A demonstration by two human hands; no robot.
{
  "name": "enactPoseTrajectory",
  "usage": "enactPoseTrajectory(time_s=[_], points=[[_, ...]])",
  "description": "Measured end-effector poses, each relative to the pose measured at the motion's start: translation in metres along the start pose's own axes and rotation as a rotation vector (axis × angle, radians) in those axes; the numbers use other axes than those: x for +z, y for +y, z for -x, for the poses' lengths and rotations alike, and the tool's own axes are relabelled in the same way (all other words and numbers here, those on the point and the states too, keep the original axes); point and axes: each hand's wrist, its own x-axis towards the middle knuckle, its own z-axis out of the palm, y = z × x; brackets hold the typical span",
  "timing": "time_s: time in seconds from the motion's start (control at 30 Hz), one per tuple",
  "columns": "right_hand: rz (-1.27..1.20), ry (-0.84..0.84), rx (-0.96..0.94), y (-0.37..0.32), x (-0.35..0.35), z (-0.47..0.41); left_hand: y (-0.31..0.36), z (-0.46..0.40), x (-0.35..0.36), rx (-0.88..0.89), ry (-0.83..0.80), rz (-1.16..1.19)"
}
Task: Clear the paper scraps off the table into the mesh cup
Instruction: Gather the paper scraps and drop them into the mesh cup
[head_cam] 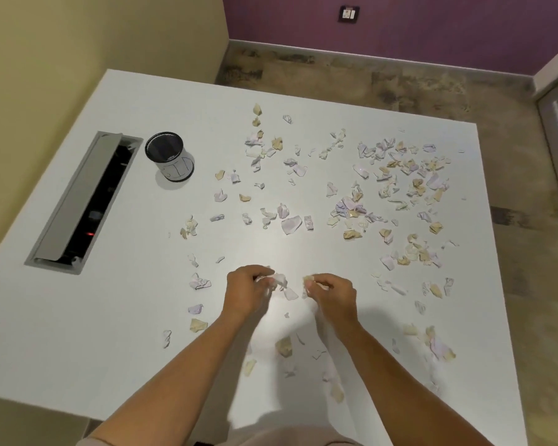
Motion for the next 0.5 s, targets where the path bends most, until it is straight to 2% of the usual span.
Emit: enactPoseTrajectory(time_s=[0.17,0.5], points=[[-0.524,-0.065,0.162,-0.029,0.034,-0.001,-0.002,-0.017,-0.037,-0.096,0.010,0.200],[-0.832,-0.161,0.160,-0.128,0.153,-0.024,-0.004,-0.088,-0.151,-0.069,0.098,0.399]])
